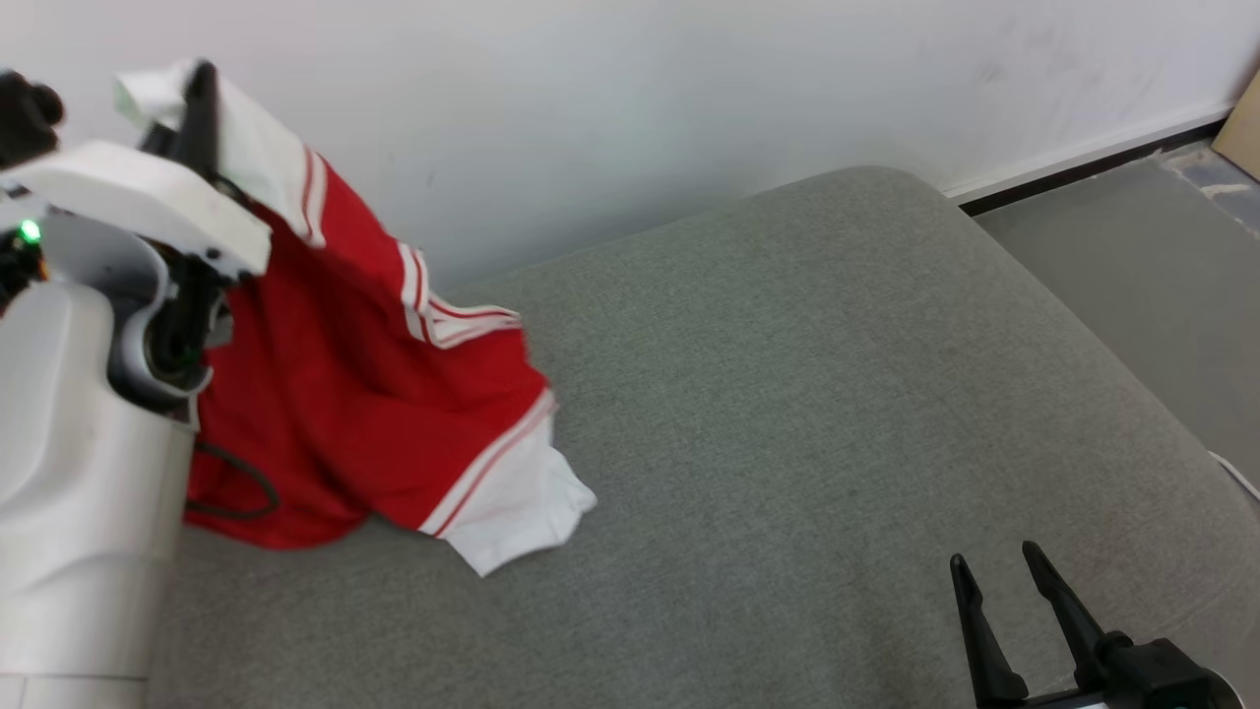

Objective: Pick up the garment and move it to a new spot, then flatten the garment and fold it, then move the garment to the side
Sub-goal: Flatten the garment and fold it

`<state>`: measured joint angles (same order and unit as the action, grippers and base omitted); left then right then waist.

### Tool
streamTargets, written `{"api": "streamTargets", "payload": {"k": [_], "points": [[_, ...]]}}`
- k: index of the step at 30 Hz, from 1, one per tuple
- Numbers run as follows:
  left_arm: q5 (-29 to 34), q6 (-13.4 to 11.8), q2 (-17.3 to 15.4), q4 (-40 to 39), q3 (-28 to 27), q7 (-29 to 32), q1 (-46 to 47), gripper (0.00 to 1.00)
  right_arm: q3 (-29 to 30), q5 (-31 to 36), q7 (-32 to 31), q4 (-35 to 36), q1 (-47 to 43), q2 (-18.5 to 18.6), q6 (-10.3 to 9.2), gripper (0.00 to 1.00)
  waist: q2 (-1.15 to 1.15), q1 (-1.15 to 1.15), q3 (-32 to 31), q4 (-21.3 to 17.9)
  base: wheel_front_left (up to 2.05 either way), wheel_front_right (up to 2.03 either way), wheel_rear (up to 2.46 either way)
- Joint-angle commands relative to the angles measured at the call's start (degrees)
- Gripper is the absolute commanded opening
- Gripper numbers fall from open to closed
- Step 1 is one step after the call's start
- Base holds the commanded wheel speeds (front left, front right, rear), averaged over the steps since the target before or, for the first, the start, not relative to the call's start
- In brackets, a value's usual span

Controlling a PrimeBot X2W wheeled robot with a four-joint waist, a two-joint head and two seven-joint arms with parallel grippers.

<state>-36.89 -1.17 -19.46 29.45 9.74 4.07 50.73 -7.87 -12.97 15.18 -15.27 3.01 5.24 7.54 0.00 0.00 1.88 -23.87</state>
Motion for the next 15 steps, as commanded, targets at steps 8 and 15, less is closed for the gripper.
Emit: {"api": "streamTargets", "payload": {"k": [8, 15], "points": [[0.73, 0.18, 4.89, 1.01, 2.19, -5.01, -1.04, 0.00, 0.89, -0.27, -0.05, -0.03, -0.43, 0.21, -0.10, 1.00, 0.00, 0.00, -0.25, 0.13, 0.00, 0.00, 0.00], [-0.97, 2.82, 14.61, -2.29, 10.01, -7.08, -9.29, 0.00, 1.44, -0.17, -0.05, 0.08, -0.81, -0.16, -0.11, 1.00, 0.00, 0.00, 0.53, 1.63, 0.00, 0.00, 0.00]]}}
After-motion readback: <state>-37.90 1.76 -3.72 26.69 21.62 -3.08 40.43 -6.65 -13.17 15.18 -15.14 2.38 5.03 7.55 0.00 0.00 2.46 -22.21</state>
